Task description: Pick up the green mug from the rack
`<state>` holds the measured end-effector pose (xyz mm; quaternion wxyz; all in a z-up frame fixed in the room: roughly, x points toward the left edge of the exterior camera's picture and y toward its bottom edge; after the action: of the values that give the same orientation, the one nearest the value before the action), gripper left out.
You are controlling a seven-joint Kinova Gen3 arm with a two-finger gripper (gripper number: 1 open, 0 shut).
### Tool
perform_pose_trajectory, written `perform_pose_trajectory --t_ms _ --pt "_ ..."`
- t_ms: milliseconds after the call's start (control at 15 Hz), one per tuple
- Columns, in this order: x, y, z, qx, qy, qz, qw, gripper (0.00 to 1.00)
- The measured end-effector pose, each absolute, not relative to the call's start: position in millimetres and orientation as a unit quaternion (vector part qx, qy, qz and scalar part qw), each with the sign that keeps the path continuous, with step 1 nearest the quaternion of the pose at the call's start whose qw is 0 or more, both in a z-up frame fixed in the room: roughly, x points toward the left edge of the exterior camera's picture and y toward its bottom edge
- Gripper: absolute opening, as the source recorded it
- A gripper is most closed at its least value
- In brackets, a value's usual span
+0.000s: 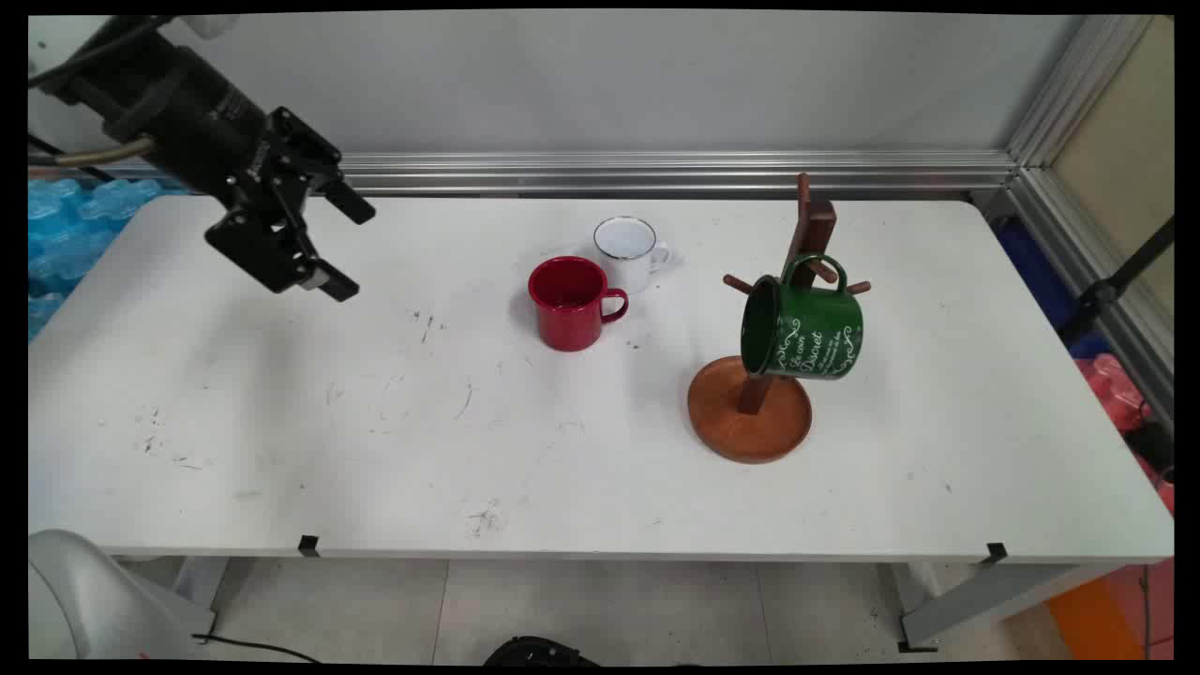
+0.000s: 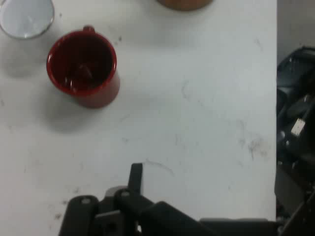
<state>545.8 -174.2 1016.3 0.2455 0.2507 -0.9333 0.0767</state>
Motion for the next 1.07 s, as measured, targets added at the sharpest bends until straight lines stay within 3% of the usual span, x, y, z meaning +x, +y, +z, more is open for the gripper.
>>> perform_pose_trajectory --t_ms 1067 --pt "451 -199 993 0.287 -0.877 0.052 0.382 1.00"
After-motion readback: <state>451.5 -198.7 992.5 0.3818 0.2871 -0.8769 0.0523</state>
